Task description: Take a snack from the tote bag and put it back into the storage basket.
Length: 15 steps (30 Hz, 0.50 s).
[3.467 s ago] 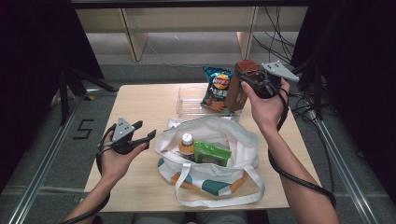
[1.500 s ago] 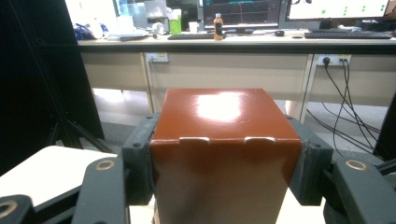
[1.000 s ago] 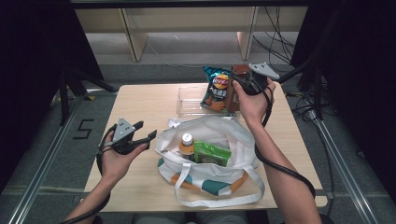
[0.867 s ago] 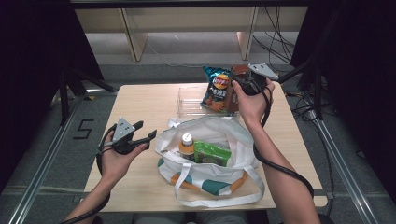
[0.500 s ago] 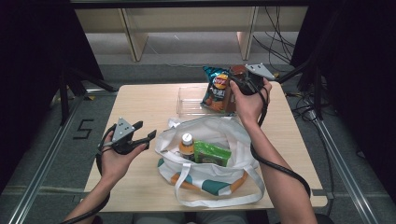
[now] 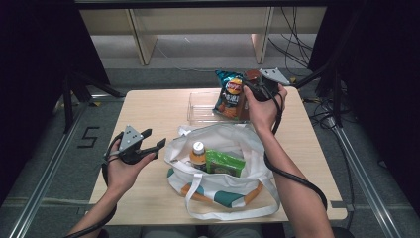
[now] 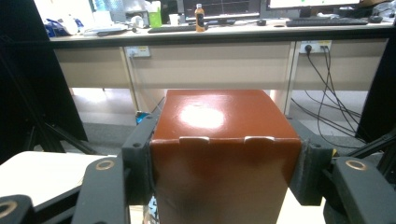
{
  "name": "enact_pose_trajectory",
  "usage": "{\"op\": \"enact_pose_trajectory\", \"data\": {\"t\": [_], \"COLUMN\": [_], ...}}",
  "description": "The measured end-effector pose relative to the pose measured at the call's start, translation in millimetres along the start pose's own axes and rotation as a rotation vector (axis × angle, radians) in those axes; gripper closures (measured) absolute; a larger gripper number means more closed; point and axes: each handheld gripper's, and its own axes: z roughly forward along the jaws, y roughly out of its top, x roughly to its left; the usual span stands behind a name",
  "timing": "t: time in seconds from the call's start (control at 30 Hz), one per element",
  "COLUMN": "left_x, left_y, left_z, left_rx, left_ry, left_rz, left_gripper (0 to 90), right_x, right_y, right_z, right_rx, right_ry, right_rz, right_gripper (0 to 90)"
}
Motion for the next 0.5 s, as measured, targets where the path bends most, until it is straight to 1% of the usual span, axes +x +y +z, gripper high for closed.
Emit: {"op": "enact_pose_trajectory", "data": {"t": [0.17,0.23,0.27,0.3,0.37,0.4,0.43,0.5], "left_x": [-0.2,-0.2,-0.2,-0.1,0.0,0.0,0.0,0.0], "left_y": [-0.2,-0.2,-0.1,-0.1,0.0,-0.2,-0.2,-0.2], "left_z": [0.0,-0.1,0.0,0.0,-0.2,0.3,0.3,0.2], "left_rx": [0.002,0.002,0.001,0.000,0.007,0.002,0.004,0.003], "left_ry": [0.000,0.000,0.000,0.000,0.002,-0.001,0.000,0.000], "left_rz": [0.001,0.001,0.001,0.000,0.002,0.001,0.001,0.001], "left_gripper": [36.4,36.4,36.4,36.4,36.4,36.4,36.4,36.4], "right_x": [-0.6,-1.5,-2.6,-2.1,-2.6,-4.4,-4.0,-3.9], "right_y": [-0.3,-0.4,-0.4,-0.3,0.0,0.3,0.2,0.3], "right_z": [1.3,1.7,1.9,1.8,1.9,3.0,3.0,4.1], "right_rx": [-0.004,-0.005,-0.005,-0.001,-0.002,-0.008,-0.008,-0.011], "right_ry": [-0.012,-0.015,-0.015,-0.017,-0.015,-0.012,-0.015,-0.021], "right_rz": [-0.010,-0.006,-0.014,0.000,0.010,-0.010,-0.003,-0.005], "right_gripper": [39.3,39.3,39.4,39.4,39.4,39.4,39.4,39.4]}}
